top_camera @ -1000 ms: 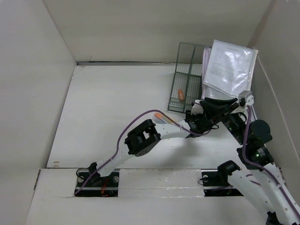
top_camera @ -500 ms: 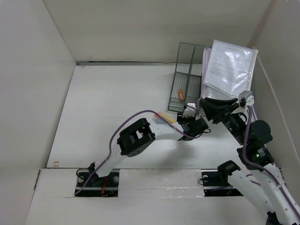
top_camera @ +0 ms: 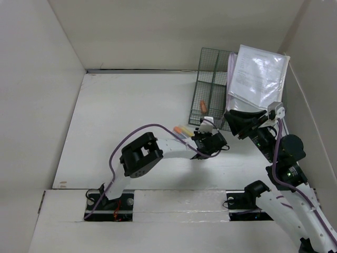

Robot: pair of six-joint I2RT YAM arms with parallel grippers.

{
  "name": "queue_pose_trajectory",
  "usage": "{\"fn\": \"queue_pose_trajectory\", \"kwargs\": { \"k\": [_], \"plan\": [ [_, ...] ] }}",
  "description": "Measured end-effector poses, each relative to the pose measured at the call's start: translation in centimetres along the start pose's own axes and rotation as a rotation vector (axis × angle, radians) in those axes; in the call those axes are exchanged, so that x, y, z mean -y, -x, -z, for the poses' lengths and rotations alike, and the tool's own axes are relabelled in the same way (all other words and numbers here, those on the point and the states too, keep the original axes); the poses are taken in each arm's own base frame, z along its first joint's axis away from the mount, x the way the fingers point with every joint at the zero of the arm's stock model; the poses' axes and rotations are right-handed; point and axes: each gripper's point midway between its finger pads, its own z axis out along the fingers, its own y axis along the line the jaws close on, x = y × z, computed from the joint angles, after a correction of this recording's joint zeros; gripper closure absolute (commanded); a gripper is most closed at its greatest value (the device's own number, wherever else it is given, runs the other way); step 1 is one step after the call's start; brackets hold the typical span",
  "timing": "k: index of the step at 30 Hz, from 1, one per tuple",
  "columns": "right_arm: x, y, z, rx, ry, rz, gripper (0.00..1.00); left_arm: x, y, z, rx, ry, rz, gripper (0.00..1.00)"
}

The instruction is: Organize the desk

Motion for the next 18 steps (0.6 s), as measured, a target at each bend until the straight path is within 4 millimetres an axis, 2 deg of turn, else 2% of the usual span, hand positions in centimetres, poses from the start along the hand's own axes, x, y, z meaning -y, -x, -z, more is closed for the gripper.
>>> {"fn": "queue_pose_trajectory", "kwargs": {
  "k": [3, 6, 10, 12, 18],
  "plan": [
    [0.0, 0.0, 0.0, -0.001, 0.000, 0.000, 0.62, -1.7, 1.6, 2.2, 0.013, -0.012, 0.018, 0.96],
    [0.0, -0.1, 0.0, -0.002, 0.000, 0.000, 0.62, -2.5, 5.0, 4.9, 0.061, -0.049, 0.083, 0.94],
    [0.0, -0.3, -0.2, -0.012, 0.005, -0.002, 0.62, -3.3, 9.6, 7.0, 0.118, -0.099, 0.185, 0.93],
    [0.0, -0.6, -0.3, -0.020, 0.007, -0.004, 0.62, -3.6, 11.7, 6.7, 0.130, -0.132, 0.232, 0.93],
    [0.0, -0.7, -0.4, -0.026, 0.009, -0.005, 0.62, -5.6, 17.2, 2.0, 0.154, -0.138, 0.281, 0.91]
  ]
}}
